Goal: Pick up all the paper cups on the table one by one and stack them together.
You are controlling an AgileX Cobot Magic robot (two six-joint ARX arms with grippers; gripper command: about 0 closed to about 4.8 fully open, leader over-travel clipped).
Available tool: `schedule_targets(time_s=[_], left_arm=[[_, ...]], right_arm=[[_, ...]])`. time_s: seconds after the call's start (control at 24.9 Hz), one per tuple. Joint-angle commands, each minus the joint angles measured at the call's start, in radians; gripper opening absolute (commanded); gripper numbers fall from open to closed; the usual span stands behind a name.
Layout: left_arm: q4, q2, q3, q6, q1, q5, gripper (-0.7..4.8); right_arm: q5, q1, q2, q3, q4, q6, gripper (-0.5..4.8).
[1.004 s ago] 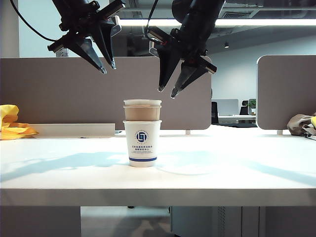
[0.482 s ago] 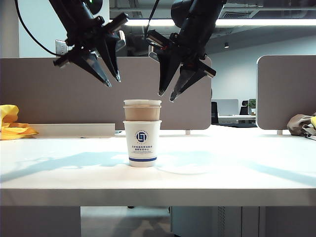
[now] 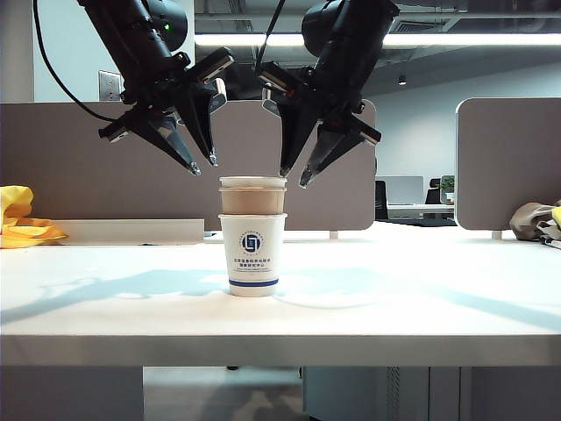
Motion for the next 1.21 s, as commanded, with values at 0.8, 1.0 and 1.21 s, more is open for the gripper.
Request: schedule_targets(time_s=[0.8, 1.0, 1.21], left_arm=[[0.021, 0.044, -0.004, 0.004, -0.001, 0.074, 1.14], [0.018, 0.043, -0.003, 0.004, -0.002, 0.082, 1.14], [0.018, 0.043, -0.002, 0.004, -0.002, 0.115, 1.14]], right_arm=[[-0.012, -0.001, 0.02, 0.006, -0.019, 0.0, 1.49], [-0.018, -0.001, 0.017, 0.007, -0.04, 0.0, 1.49], [-0.006, -0.002, 0.005, 0.01, -0.036, -0.003, 1.73]])
